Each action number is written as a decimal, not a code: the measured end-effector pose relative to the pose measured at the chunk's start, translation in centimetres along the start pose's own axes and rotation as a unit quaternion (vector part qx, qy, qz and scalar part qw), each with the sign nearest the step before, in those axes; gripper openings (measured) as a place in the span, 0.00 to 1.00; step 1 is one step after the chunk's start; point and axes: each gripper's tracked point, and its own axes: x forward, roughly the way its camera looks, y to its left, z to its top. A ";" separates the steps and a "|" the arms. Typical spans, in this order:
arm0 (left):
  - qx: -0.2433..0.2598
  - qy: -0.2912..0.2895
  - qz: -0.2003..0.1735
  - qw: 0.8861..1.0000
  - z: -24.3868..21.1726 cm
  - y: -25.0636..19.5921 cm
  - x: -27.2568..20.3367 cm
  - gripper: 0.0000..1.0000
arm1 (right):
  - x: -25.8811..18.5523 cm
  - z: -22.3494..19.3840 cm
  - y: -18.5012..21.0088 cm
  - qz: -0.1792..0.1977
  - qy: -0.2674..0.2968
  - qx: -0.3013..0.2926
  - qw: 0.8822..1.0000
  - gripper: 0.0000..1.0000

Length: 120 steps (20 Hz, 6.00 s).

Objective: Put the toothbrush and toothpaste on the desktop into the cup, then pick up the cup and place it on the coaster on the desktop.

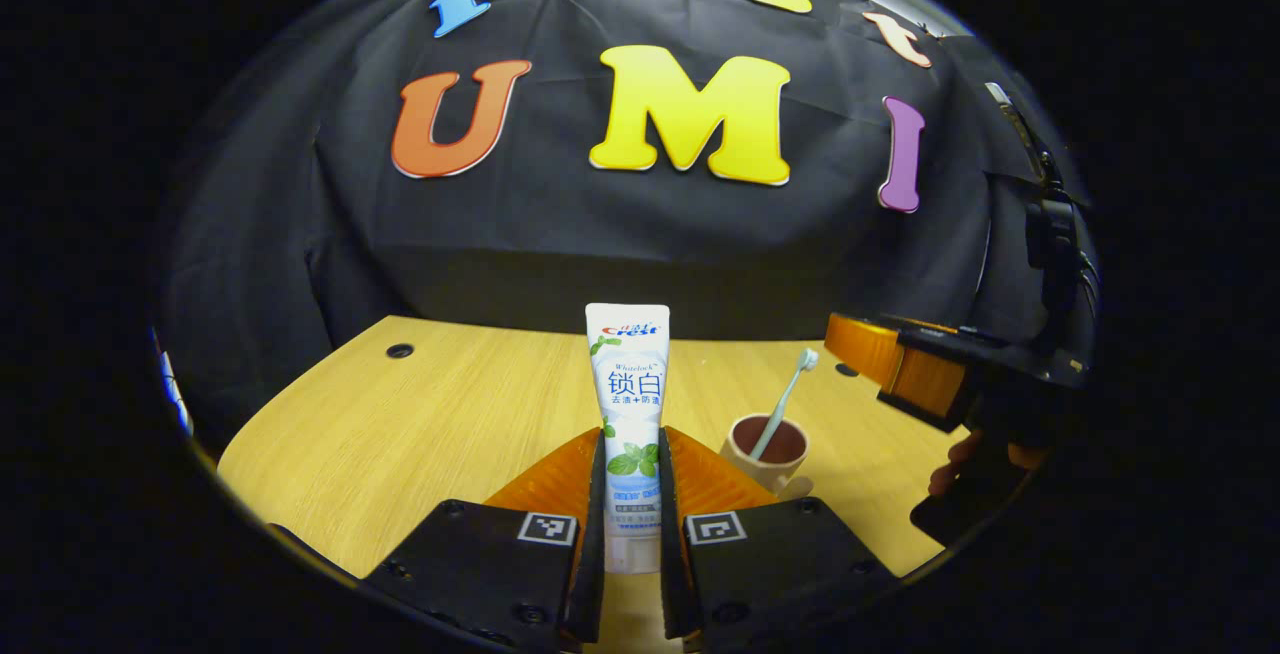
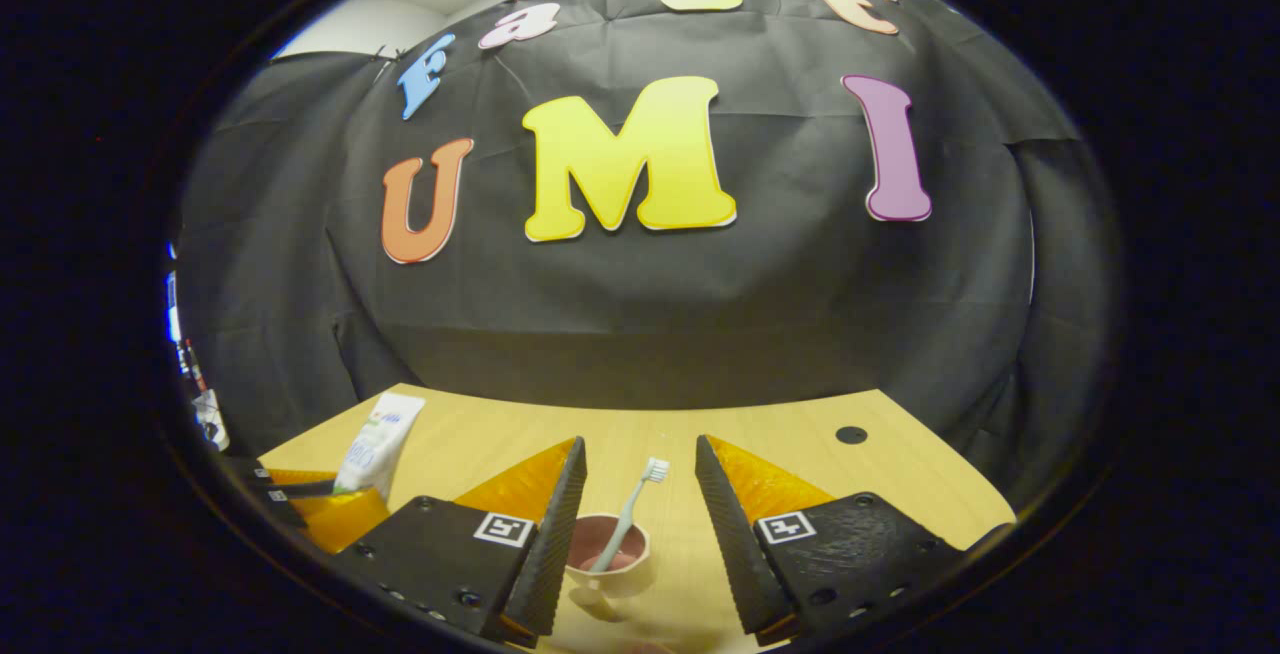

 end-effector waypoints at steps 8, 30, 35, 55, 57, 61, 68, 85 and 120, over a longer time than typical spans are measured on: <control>0.011 -0.121 -0.067 0.990 2.5 -6.9 7.2 0.26 | -1.2 -2.8 -7.4 -0.041 0.038 -0.010 0.998 0.80; 0.015 -0.065 -0.004 0.998 -3.0 -3.1 3.5 0.91 | -2.6 -6.4 -6.8 -0.064 0.116 0.017 0.991 0.82; -0.005 -0.031 0.043 0.999 -0.6 2.1 -1.3 0.93 | -2.7 -6.7 -1.2 -0.065 0.188 0.036 0.979 0.89; -0.012 0.037 0.141 0.989 2.0 19.7 -13.2 0.94 | 0.2 -18.0 3.6 -0.154 0.494 0.058 0.854 0.66; -0.021 0.053 0.153 0.987 1.1 20.6 -14.4 0.94 | 0.3 -18.4 3.9 -0.153 0.504 0.057 0.848 0.46; -0.034 0.078 0.171 0.982 0.0 21.3 -15.8 0.94 | 0.1 -18.5 3.9 -0.150 0.514 0.054 0.843 0.26; -0.029 0.079 0.183 0.980 0.3 21.2 -16.5 0.93 | 0.1 -18.2 4.1 -0.128 0.509 0.038 0.850 0.14; -0.075 0.084 0.267 0.957 -1.6 26.3 -23.9 0.93 | 4.6 -19.5 15.5 -0.006 0.508 -0.058 0.859 0.14; -0.019 0.015 0.090 0.996 12.9 10.2 -13.0 0.93 | -6.7 8.7 1.7 -0.087 0.124 -0.021 0.988 0.86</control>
